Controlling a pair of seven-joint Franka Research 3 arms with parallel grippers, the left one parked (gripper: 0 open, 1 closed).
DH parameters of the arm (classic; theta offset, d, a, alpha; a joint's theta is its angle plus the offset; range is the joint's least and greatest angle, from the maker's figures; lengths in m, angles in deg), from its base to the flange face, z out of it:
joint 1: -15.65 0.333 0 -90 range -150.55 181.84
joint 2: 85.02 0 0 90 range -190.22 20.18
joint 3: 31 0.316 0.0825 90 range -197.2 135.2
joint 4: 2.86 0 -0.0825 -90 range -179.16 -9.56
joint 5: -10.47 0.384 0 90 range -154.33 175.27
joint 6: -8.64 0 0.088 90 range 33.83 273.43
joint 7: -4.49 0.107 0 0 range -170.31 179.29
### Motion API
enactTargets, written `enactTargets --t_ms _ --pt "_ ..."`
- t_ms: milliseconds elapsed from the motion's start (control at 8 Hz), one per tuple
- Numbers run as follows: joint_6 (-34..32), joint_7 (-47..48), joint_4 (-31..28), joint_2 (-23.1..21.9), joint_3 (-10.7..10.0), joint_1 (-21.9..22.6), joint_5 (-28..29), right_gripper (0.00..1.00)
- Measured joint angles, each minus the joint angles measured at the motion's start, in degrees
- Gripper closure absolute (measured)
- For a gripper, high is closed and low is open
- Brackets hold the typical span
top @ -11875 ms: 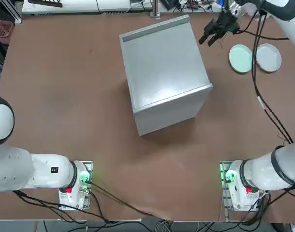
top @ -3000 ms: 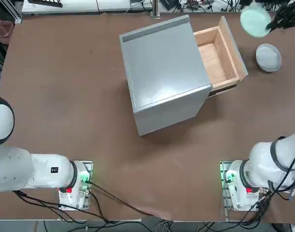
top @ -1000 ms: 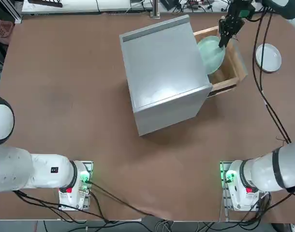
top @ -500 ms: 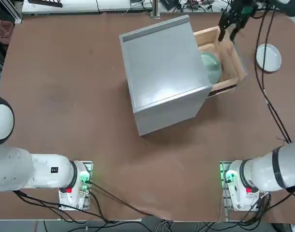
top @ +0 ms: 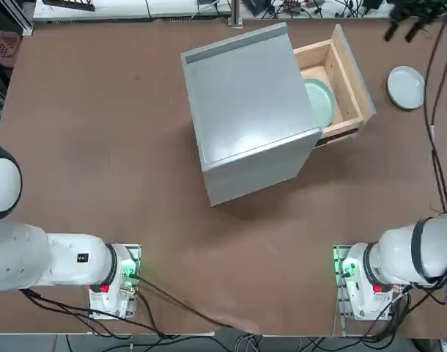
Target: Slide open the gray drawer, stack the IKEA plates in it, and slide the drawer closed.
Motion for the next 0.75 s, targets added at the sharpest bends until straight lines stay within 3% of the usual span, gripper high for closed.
enactTargets --t_ms 375,750 --pt "12.11 2.45 -0.22 8.03 -0.20 -10.58 -2.00 0.04" --pt "25.35 5.45 -0.27 17.76 -0.65 -18.46 -3.20 0.05"
